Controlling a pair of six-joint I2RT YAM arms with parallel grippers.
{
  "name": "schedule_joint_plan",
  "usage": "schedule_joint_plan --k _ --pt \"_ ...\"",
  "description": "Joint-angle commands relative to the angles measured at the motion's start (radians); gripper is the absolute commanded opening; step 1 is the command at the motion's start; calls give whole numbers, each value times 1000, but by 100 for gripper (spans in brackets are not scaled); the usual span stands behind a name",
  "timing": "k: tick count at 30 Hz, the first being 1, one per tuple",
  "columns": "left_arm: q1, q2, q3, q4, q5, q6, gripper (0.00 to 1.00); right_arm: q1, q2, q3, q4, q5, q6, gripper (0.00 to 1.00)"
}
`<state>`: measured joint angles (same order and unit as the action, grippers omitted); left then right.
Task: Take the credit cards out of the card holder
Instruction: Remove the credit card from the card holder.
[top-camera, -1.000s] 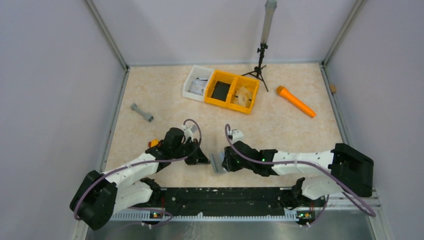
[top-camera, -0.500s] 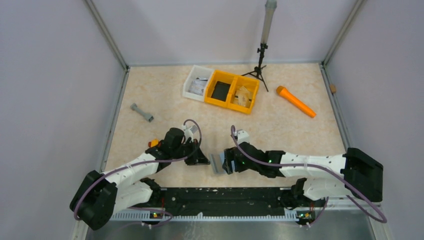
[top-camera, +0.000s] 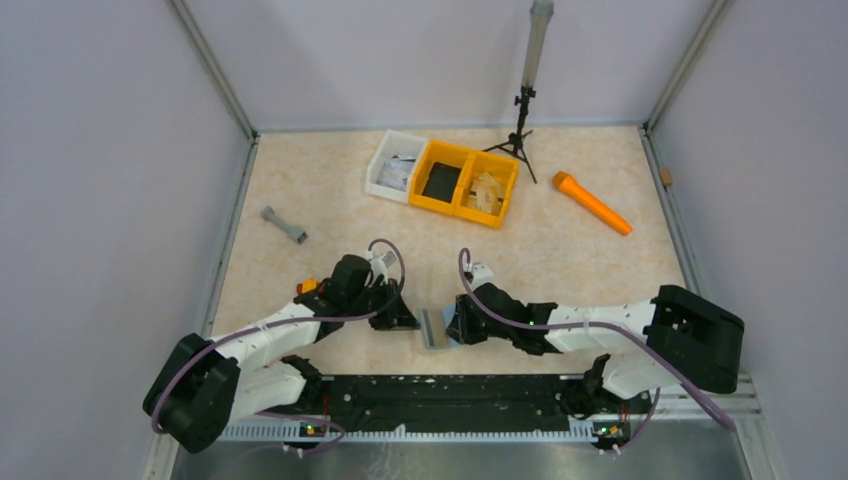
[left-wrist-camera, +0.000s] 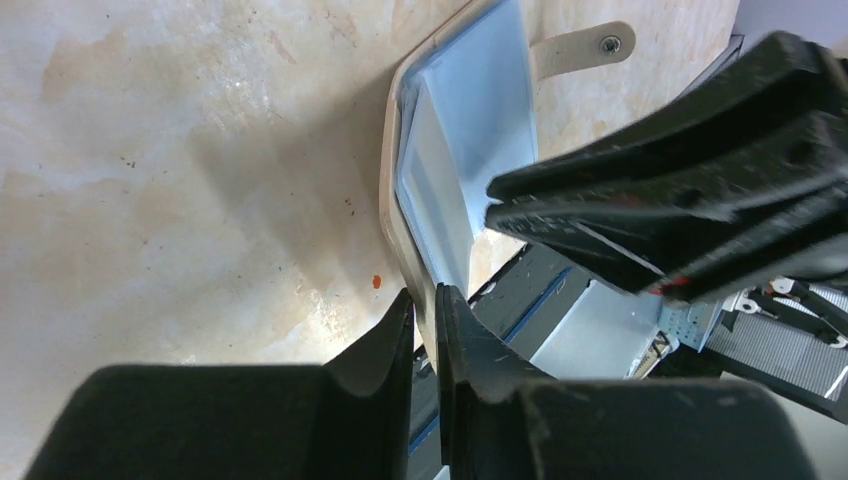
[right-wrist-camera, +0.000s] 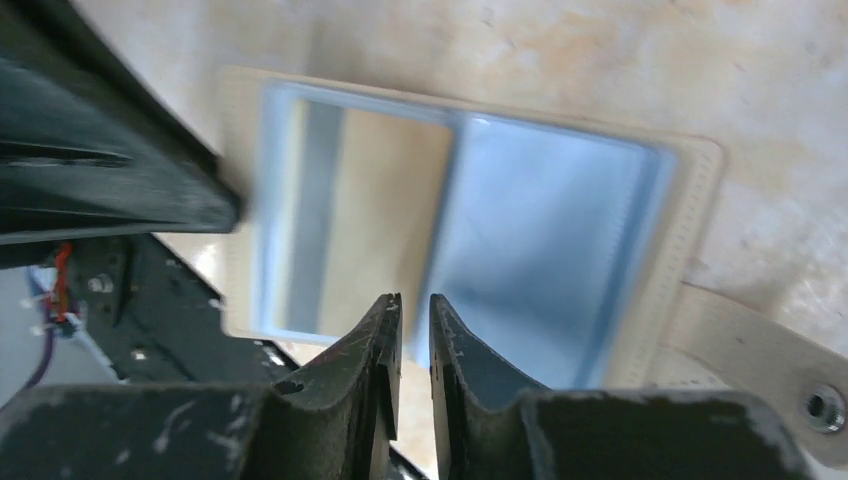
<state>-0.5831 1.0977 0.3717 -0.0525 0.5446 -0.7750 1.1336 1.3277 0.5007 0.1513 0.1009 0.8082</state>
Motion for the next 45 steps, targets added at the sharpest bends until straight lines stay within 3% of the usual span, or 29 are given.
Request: schedule_joint_plan --k 1,4,11,14,17,22,25,35,45 --pt "2 10 6 77 0 3 16 -19 39 -12 43 11 36 17" --pt "0 23 -5 117 17 -12 18 -19 45 -16 27 22 27 16" --pt "0 89 -33 239 68 -52 38 -19 77 -22 56 -14 25 15" --pt "1 110 -33 244 62 -46 39 -19 80 -26 76 -26 26 15" --pt "1 133 -32 257 64 -46 35 -19 78 -28 80 -34 26 15" --pt "1 142 -38 276 40 -45 9 -21 8 -47 61 -9 32 15" --pt "9 146 -60 317 18 -51 0 -38 -102 -116 103 1 56 17" --pt "14 136 -159 798 223 -236 0 -119 -363 -258 299 -201 144 45" --pt "14 -70 -155 766 258 -279 0 -133 -400 -236 285 -257 177 48"
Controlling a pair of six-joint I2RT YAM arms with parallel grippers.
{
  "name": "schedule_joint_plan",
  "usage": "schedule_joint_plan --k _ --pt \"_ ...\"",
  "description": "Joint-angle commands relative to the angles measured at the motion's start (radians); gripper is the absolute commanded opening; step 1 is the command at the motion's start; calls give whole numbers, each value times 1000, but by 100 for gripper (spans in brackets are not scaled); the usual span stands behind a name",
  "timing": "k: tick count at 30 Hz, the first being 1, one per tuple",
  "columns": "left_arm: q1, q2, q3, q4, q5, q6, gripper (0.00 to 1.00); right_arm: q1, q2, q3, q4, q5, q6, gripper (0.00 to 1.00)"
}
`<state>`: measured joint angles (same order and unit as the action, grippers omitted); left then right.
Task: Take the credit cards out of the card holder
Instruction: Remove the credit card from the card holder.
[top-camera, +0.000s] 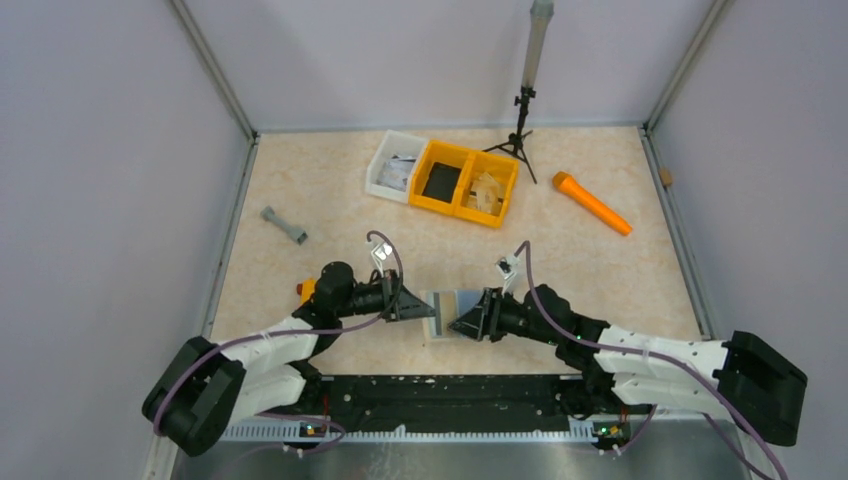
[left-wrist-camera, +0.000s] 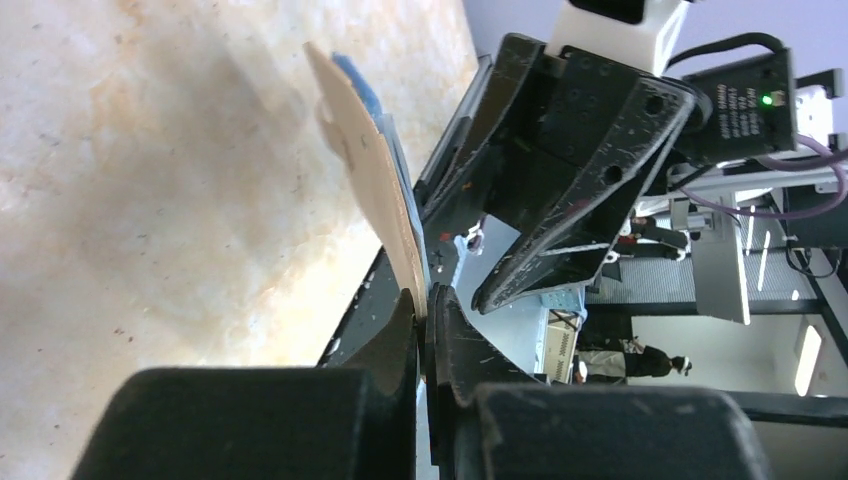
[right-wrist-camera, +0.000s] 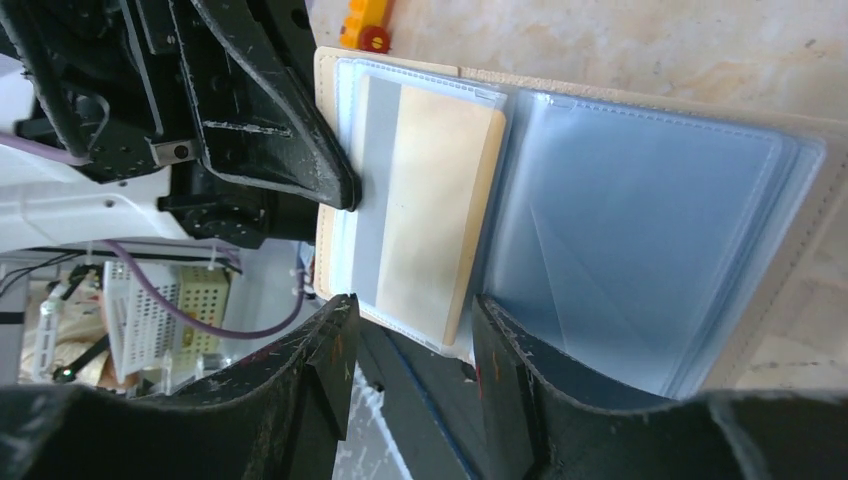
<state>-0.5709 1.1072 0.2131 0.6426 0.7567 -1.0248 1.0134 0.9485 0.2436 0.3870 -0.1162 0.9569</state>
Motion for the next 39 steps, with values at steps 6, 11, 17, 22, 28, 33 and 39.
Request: schedule_joint_plan --k 6,11,17,22,28,33,39 --pt "2 -122 5 63 64 -66 0 -26 -31 -35 251 -130 115 41" --pt "0 -128 3 73 66 -73 0 -32 -23 -39 344 -175 161 36" --pt "-1 -142 -11 75 62 -70 0 -41 -75 -90 438 -137 197 24" --pt "-1 -157 -20 83 59 -76 0 -48 -138 -105 412 -94 195 24" --pt "-2 -161 -24 111 66 -91 0 -47 -170 -104 371 -75 181 21" --pt "-5 -146 -31 184 70 -124 0 -49 -164 -95 399 -82 177 22" --pt "-33 -124 -29 207 53 -125 0 -47 -129 -84 457 -94 187 30"
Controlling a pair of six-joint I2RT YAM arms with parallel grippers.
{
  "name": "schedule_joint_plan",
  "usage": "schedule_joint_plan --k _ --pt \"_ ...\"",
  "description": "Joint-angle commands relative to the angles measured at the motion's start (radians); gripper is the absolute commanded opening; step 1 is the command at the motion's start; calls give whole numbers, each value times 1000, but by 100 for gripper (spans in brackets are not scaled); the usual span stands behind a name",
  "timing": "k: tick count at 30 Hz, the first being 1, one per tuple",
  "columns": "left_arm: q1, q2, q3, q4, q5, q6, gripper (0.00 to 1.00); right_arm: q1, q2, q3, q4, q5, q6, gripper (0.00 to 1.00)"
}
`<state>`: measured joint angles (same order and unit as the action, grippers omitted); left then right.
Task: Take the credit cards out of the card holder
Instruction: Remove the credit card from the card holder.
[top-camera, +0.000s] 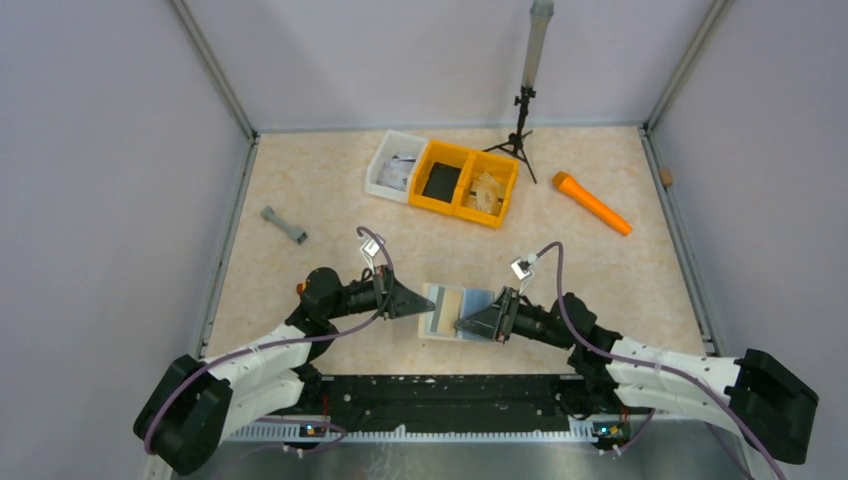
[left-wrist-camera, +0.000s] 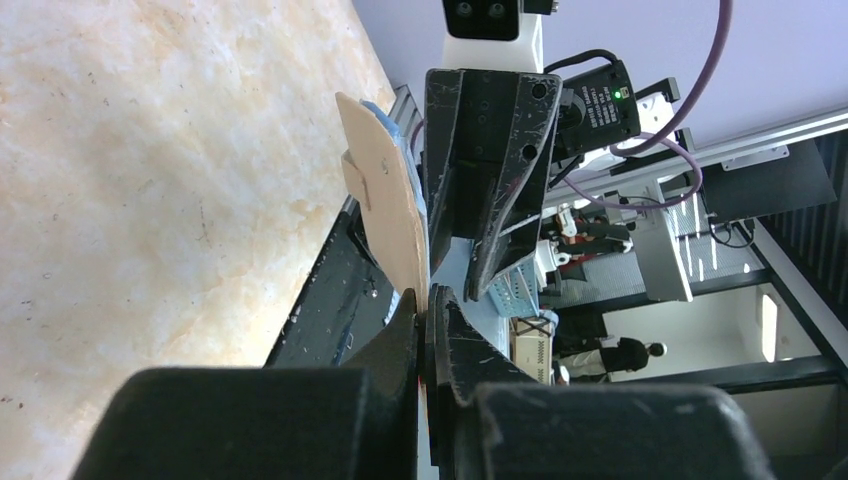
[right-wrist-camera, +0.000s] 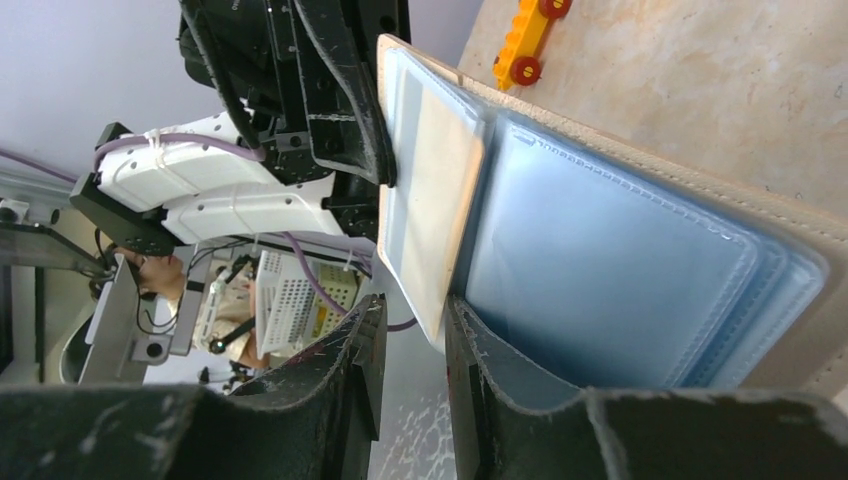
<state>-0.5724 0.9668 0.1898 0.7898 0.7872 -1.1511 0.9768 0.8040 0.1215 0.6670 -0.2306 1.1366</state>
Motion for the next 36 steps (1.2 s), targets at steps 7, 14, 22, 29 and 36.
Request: schedule_joint_plan --k 7,14,22,29,36 --pt "-41 1 12 -30 7 57 0 -11 -14 18 224 62 29 27" --pt "-41 -29 17 -94 -14 83 0 -11 -96 108 -171 148 -74 33" --pt "-42 7 24 -169 -58 130 0 -12 39 214 -419 141 -206 36" --pt "-50 29 81 -468 -200 271 0 4 150 224 -454 160 -253 39" --pt "-63 110 93 -470 -237 285 0 85 338 263 -418 219 -279 28"
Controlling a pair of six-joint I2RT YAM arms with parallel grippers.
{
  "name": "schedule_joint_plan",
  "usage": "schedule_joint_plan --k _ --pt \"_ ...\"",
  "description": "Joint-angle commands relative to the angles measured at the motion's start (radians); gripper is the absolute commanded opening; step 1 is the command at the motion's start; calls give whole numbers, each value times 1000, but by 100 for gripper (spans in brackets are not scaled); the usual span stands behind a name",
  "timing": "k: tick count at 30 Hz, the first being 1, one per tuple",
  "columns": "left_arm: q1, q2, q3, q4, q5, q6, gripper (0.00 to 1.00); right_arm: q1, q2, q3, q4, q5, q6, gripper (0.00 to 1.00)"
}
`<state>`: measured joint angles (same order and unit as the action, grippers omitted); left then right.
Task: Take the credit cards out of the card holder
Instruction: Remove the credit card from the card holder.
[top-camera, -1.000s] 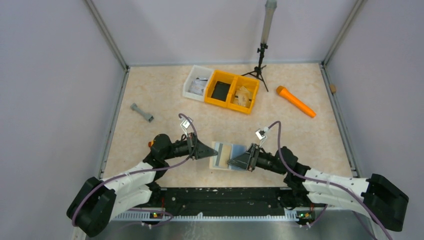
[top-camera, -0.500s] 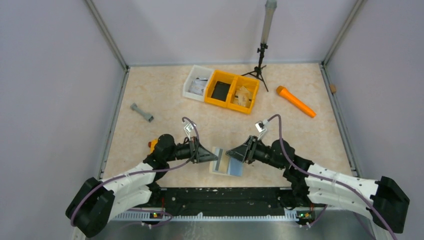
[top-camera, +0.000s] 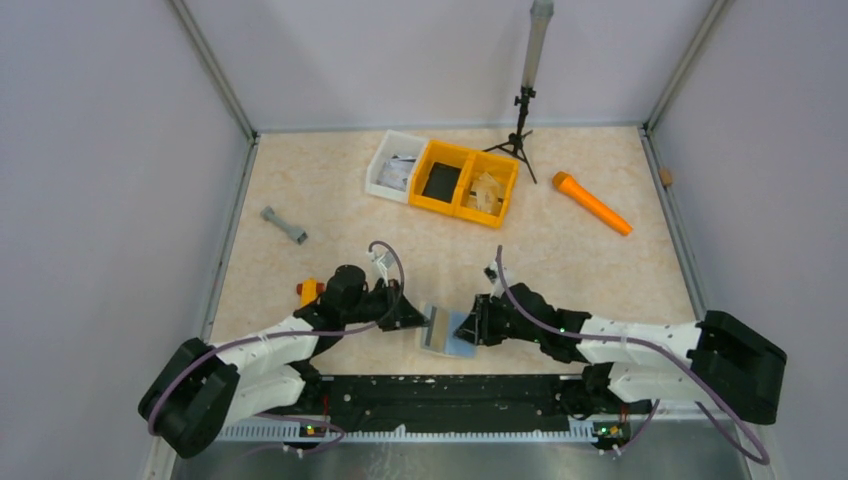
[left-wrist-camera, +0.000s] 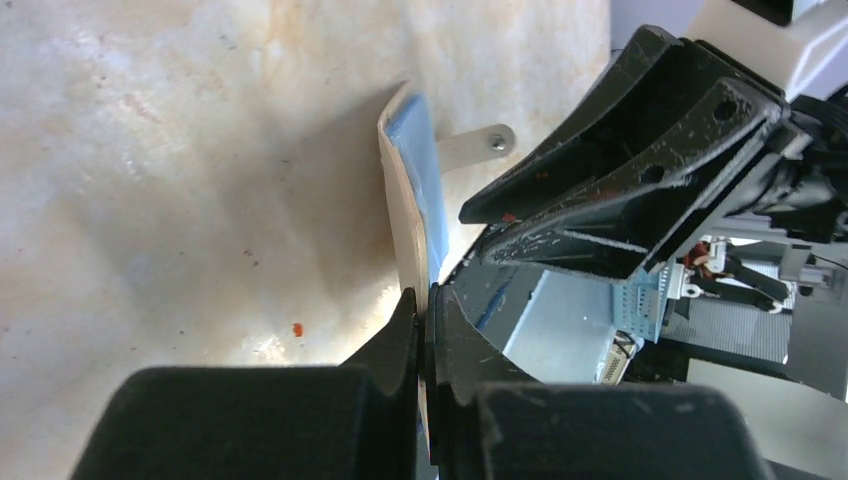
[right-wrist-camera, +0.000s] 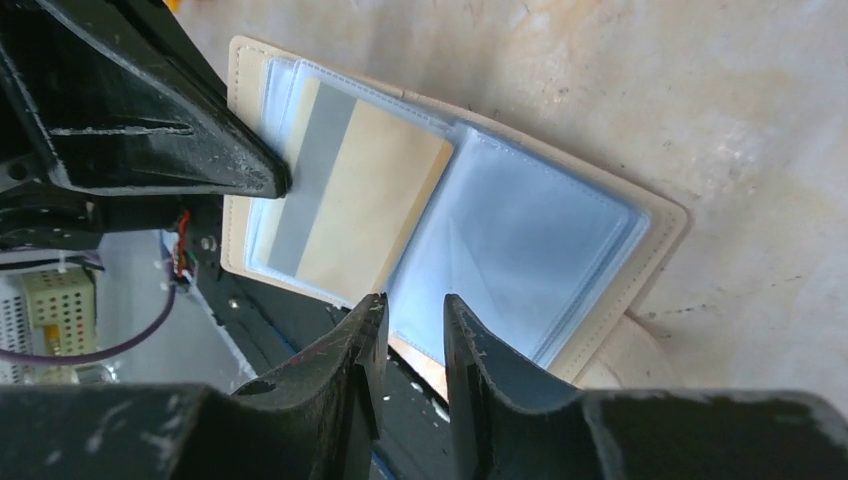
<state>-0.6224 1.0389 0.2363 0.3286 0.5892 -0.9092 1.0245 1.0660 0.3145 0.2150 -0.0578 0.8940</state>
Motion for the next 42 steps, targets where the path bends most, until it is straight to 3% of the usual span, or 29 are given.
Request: schedule_joint_plan --k 1,5,9,12,18,26,42 --pt "-16 48 50 -12 -42 45 0 42 100 77 39 52 -39 28" --pt "-21 66 54 -8 -38 43 2 50 196 122 3 90 -56 27" --pt "-22 54 49 2 -24 41 17 52 250 136 8 92 -62 25" --pt "-22 55 46 6 -16 41 20 53 271 135 16 93 -59 24" --pt "-25 76 40 29 -6 30 18 52 284 132 17 92 -59 23" --pt "-42 94 54 47 1 26 0 53 289 130 15 94 -62 21" --pt "-50 119 34 238 77 -96 0 52 311 109 66 88 -62 20"
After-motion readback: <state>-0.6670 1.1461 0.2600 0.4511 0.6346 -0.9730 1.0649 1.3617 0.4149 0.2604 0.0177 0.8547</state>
